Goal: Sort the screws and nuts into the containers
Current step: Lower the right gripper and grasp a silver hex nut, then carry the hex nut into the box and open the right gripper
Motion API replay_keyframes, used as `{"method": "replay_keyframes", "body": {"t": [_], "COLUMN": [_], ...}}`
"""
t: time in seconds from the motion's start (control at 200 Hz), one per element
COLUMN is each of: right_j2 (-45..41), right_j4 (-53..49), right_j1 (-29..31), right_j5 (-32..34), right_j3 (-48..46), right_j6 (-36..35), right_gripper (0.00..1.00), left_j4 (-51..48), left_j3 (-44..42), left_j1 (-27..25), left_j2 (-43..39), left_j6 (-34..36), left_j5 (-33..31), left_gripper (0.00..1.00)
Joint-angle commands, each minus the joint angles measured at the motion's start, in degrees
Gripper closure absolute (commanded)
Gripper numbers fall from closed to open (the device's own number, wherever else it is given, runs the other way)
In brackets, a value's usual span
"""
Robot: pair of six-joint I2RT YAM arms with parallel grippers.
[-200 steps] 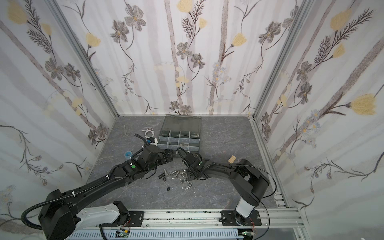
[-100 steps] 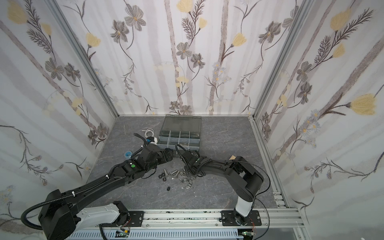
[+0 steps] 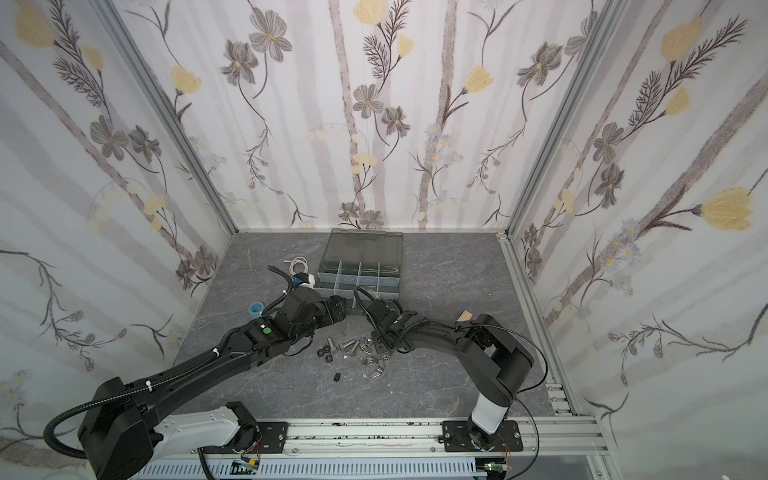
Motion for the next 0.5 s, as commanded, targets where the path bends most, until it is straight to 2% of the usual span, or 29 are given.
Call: {"method": "replay_keyframes", "body": {"t": [0.0,0.265,0.495], "right_j2": [-1.9,-1.6,3.4], "right_j4": [0.1,-0.8,-1.4], "right_j1": [-1.2,-7.8,-9.0], "right_j5": [0.1,-2.0,-3.8], "right_j3": [2.2,12.5,20.3], "right_j6": [-1.7,-5.7,-6.6], "right_gripper": [0.79,0.78,0.78], "left_j4": [1.1,1.1,1.2], "left_j3": [0.1,-0.8,-2.2], "left_j1": [0.1,0.2,0.3], "left_j2": [-0.6,-1.5,-2.9], "left_j6": [0.3,-0.5,-1.2], "left_j5": [-0.4,-0.2,0.2], "left_gripper": [0.00,0.00,0.00]}}
